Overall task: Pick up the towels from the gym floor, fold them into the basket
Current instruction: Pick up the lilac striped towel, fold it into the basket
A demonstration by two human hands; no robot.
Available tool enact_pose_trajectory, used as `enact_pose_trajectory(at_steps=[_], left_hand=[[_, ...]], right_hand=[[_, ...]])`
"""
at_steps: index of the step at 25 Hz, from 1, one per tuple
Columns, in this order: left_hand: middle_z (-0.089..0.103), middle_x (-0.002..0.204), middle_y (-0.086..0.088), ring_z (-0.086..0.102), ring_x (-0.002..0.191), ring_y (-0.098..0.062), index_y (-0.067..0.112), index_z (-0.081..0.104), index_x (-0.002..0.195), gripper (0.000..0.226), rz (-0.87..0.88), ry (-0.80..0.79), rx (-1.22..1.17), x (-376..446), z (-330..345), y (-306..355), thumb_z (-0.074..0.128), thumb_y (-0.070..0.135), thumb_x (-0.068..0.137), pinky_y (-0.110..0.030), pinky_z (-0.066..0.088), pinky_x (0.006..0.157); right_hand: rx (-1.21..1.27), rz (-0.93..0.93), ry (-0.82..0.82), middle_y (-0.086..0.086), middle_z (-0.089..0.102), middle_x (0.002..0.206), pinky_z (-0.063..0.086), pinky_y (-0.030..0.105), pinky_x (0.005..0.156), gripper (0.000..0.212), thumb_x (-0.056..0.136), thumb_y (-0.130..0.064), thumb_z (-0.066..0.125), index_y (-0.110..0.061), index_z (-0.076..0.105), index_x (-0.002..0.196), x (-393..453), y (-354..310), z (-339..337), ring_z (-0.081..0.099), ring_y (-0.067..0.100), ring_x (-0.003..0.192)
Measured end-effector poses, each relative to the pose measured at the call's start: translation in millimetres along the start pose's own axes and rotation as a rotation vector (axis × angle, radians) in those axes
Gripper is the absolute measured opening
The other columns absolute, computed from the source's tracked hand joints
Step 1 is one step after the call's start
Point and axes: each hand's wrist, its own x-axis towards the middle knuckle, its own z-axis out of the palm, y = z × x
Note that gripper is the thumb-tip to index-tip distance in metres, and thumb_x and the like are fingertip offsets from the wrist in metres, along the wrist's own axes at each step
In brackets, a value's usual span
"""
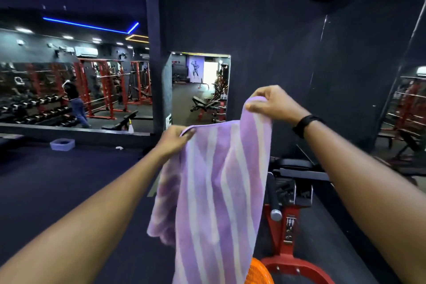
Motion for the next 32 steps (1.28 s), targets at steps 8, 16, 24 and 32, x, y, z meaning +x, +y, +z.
enact_pose_trajectory(at_steps=[8,16,24,32], left_hand=[[0.044,0.048,0.015,0.033,0.052,0.003,0.022,0.058,0.059,0.031,0.289,-0.159,-0.019,48,23,30,0.065,0.024,0.089,-0.02,0.025,0.05],[0.062,0.07,-0.004,0.06,0.075,-0.023,0.021,0.058,0.062,0.016,-0.081,-0.098,0.429,66,-4,-73,0.066,0.009,0.069,-0.023,0.037,0.059],[0.053,0.069,-0.008,0.05,0.071,-0.021,0.011,0.059,0.069,0.033,-0.36,-0.177,-0.047,86,-21,-119,0.06,0.036,0.089,-0.028,0.036,0.06],[0.065,0.059,-0.003,0.06,0.042,-0.005,0.005,0.061,0.083,0.008,-0.505,-0.215,-0.874,103,1,-32,0.061,0.006,0.091,-0.018,0.053,0.045]], right_hand=[[-0.089,-0.114,-0.331,0.0,0.053,0.067,0.035,0.024,0.053,0.027,0.082,-0.03,0.074,-0.018,0.056,0.066,25,7,88,0.042,0.01,0.059],[-0.154,0.037,0.01,0.009,0.043,0.063,0.029,0.017,0.05,0.025,0.084,-0.011,0.058,-0.002,0.05,0.062,58,16,73,0.033,0.017,0.064],[-0.08,0.335,0.491,0.009,0.039,0.058,0.034,0.036,0.058,0.024,0.082,-0.012,0.05,-0.011,0.039,0.06,83,24,71,0.038,0.03,0.069],[0.189,0.366,-0.219,0.007,0.042,0.064,0.049,0.022,0.039,0.018,0.094,-0.009,0.055,-0.008,0.051,0.076,86,-12,131,0.048,0.011,0.036]])
